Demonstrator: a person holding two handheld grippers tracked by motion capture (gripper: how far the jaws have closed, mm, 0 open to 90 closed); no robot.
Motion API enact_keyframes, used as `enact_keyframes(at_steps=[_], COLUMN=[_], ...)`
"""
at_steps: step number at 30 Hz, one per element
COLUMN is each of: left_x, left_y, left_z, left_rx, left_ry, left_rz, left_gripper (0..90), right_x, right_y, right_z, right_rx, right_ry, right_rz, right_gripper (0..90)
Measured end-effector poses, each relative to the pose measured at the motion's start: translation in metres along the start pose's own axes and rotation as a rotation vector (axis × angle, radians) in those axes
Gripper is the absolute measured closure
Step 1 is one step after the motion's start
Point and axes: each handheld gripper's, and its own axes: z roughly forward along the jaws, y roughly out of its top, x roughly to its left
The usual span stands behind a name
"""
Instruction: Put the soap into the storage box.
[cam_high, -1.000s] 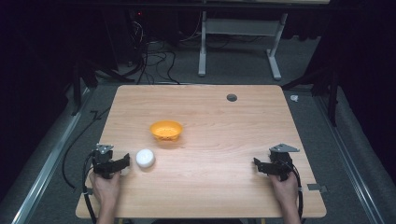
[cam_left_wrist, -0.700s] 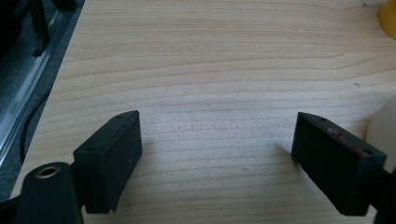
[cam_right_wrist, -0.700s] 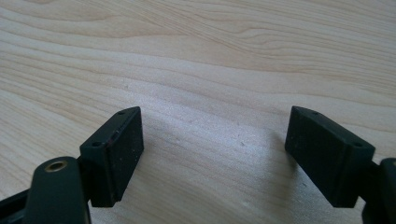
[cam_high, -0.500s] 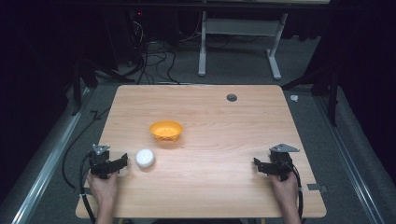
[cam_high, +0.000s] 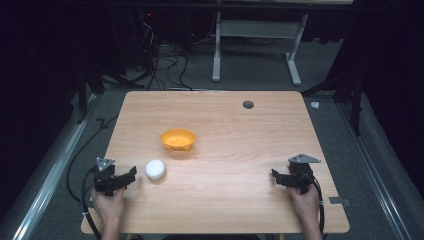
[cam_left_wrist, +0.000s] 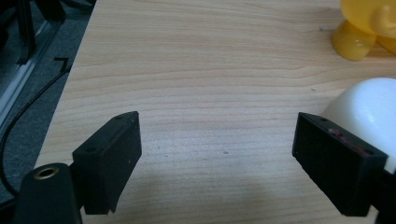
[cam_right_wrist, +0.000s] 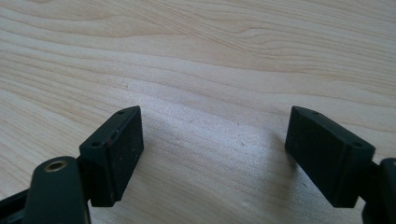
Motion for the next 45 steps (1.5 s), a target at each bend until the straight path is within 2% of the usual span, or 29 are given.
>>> enact_keyframes(at_steps=[9, 22, 25, 26, 35, 45], left_x=[-0.005, -0.029, -0.032, -0.035, -0.044, -0.059], left_y=[0.000, 0.008, 0.008, 0.009, 0.010, 0.012], left_z=[-0.014, -0.024, -0.024, -0.023, -0.020, -0.009], left_rx=[-0.029, -0.042, -0.043, -0.035, -0.020, 0.012], left_ry=[-0.041, -0.119, -0.127, -0.131, -0.154, -0.180], left_rz=[0.006, 0.076, 0.086, 0.101, 0.121, 0.151], left_gripper=[16.4, 16.2, 15.7, 15.6, 15.2, 14.8], right_x=[0.000, 0.000, 0.000, 0.000, 0.000, 0.000], right_y=[0.000, 0.000, 0.000, 0.000, 0.000, 0.000], right_z=[0.000, 0.000, 0.000, 0.000, 0.000, 0.000], right_rx=[0.000, 0.000, 0.000, 0.000, 0.000, 0.000], right_ry=[0.000, 0.000, 0.000, -0.001, -0.001, -0.001], right_rz=[0.000, 0.000, -0.001, 0.000, 0.000, -0.001], right_gripper=[20.3, 20.3, 20.4, 20.4, 20.3, 20.3])
